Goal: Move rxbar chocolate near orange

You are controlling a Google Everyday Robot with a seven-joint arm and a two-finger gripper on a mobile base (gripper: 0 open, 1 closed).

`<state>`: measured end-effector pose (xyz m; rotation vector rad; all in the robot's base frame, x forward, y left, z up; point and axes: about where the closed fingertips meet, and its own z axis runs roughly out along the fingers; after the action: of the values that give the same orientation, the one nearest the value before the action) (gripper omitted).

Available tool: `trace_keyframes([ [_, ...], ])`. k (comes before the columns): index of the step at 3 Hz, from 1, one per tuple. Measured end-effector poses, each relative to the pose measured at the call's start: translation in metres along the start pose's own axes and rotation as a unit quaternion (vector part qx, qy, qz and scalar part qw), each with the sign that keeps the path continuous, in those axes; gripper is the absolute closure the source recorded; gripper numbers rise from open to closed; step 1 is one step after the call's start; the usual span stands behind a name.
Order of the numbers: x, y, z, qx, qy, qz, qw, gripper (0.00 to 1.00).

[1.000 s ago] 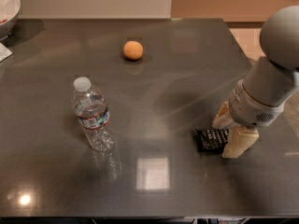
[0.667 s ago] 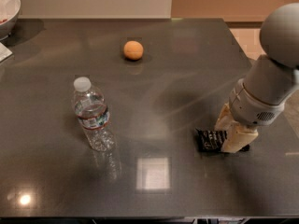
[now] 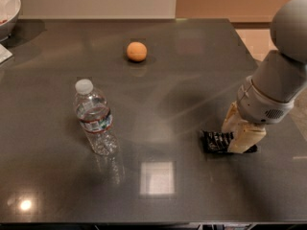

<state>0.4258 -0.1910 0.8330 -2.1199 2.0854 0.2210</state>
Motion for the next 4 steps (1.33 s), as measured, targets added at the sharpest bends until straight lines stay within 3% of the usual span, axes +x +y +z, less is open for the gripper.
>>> trace_keyframes([
  [2, -0.026, -0.038, -0.003, 0.028, -0.021, -0.013, 0.9993, 1.00],
  [4, -0.061, -0.107, 0.002, 0.058, -0.035, -0.016, 0.9976, 1.00],
])
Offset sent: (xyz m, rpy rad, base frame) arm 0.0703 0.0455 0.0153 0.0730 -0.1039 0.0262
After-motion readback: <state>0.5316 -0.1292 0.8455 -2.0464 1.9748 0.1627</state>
